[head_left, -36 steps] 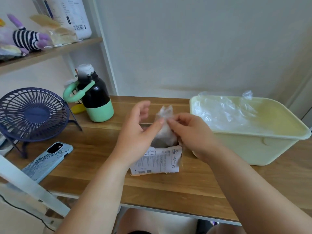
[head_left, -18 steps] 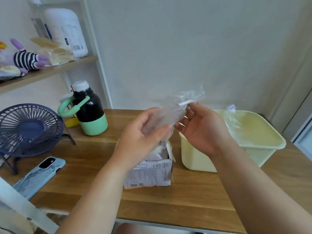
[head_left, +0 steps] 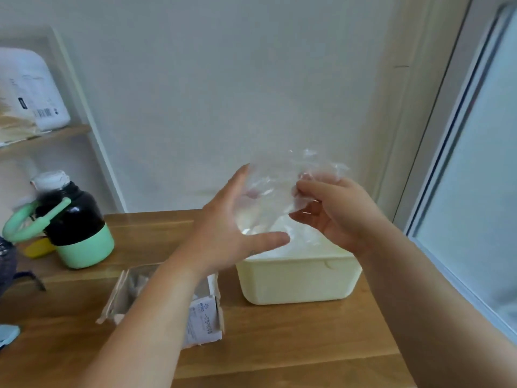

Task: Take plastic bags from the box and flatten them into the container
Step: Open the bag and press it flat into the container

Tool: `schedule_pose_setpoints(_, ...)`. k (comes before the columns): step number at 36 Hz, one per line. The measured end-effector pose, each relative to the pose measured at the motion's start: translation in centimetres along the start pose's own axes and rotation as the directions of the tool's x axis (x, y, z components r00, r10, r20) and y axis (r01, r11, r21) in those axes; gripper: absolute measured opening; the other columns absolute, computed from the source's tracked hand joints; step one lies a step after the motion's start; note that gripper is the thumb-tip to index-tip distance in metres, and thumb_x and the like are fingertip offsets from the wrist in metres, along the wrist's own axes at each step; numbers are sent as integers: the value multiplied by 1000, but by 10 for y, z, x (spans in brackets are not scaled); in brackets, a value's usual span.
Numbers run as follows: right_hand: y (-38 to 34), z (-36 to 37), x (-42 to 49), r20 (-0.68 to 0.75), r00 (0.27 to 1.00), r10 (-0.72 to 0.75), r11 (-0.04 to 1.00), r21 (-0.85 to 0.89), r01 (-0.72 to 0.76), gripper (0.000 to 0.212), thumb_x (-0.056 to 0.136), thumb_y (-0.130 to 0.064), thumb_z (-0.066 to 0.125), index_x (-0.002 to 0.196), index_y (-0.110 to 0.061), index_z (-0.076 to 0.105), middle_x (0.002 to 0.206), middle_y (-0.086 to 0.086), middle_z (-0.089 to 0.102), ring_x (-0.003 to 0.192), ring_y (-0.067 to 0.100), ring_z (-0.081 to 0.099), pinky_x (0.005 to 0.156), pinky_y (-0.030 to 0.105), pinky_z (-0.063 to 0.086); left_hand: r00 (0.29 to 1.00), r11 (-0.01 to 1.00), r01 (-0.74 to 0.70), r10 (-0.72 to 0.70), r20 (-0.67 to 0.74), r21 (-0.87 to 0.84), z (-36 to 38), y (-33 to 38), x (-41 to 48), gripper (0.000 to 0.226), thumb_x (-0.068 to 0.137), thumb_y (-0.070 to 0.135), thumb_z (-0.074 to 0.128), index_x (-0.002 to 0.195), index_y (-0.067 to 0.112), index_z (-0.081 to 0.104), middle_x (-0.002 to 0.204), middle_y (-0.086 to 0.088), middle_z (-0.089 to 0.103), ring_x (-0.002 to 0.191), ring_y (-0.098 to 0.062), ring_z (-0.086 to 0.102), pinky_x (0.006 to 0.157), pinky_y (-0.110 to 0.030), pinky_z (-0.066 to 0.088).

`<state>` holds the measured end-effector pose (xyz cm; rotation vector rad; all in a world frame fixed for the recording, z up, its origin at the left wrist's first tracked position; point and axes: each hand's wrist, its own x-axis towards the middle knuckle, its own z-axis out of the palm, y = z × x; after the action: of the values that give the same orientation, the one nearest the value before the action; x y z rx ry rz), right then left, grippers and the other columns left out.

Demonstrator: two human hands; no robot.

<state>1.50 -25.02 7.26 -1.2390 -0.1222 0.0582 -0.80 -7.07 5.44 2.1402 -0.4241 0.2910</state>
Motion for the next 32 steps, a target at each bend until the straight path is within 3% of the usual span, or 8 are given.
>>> schedule_pose_setpoints(3, -2, -11, -1, 8, 1000, 9, 1000, 11, -9, 23, 94, -4, 52, 73, -10, 58, 67, 6, 56, 56, 21, 53, 58, 31, 55, 987, 980, 140, -126, 104, -139, 5, -3, 6, 98, 63, 78, 64, 147, 44, 27, 120, 31, 56, 117, 9, 48, 91, -18, 40)
schedule_pose_setpoints(9, -7, -27, 2, -14, 997, 81, 991, -101, -82, 9, 89, -7, 60, 87, -15, 56, 79, 6, 58, 63, 19, 53, 60, 33, 55, 979, 964, 84, -127, -159, -254, 9, -10, 28, 22, 86, 21, 71, 104, 32, 64, 79, 11, 63, 72, -4, 60, 65, -14, 45)
schedule_pose_setpoints(13, -16, -35, 6, -132, 988, -79, 926, -376, 24, 48, 76, -21, 77, 117, -24, 53, 97, -2, 62, 82, 19, 61, 72, 36, 54, 998, 997, 20, -25, -65, -80, 0, -5, 40, 23, 84, 18, 73, 88, 38, 63, 76, 15, 60, 61, 8, 54, 60, -4, 42)
schedule_pose_setpoints(16, -20, -31, 8, -106, 974, -198, 863, -489, 122, 22, 79, -14, 73, 99, -18, 64, 78, -7, 64, 65, 15, 57, 62, 31, 51, 987, 997, 32, -22, -158, 65, -5, 2, 52, 16, 87, 22, 69, 96, 34, 64, 84, 15, 63, 77, 0, 60, 68, -13, 44)
schedule_pose_setpoints(22, -11, -28, 20, -241, 967, -79, 996, 11, 84, 24, 88, 6, 53, 73, -12, 52, 66, 7, 49, 46, 13, 43, 47, 22, 46, 758, 840, 61, 313, -573, 539, 7, 13, 54, 57, 84, 29, 68, 136, 17, 49, 133, -12, 48, 121, -34, 43, 92, -41, 34)
schedule_pose_setpoints(26, 3, -37, 28, -371, 929, 1, 974, 209, 82, 24, 92, 7, 46, 76, -11, 48, 67, 8, 49, 43, 13, 47, 50, 24, 53, 800, 805, -243, 482, -358, 541, 29, 8, 47, 38, 89, 38, 52, 117, 17, 66, 114, -7, 61, 103, -32, 56, 85, -33, 34)
schedule_pose_setpoints(29, 17, -44, 32, -451, 890, 63, 987, 162, 12, 21, 90, 9, 45, 80, -8, 47, 70, 8, 48, 46, 14, 50, 57, 30, 58, 985, 840, -157, 168, 26, 520, 45, 5, 46, 52, 92, 58, 40, 134, 30, 55, 139, 4, 50, 127, -25, 44, 100, -37, 35)
schedule_pose_setpoints(32, 28, -55, 33, -497, 864, 73, 978, -134, -159, 16, 89, 6, 49, 101, -5, 50, 80, 8, 50, 54, 17, 52, 70, 36, 55, 934, 790, -72, -161, 318, 609, 62, -5, 51, 63, 93, 64, 38, 148, 33, 33, 158, 6, 25, 144, -19, 23, 114, -43, 25)
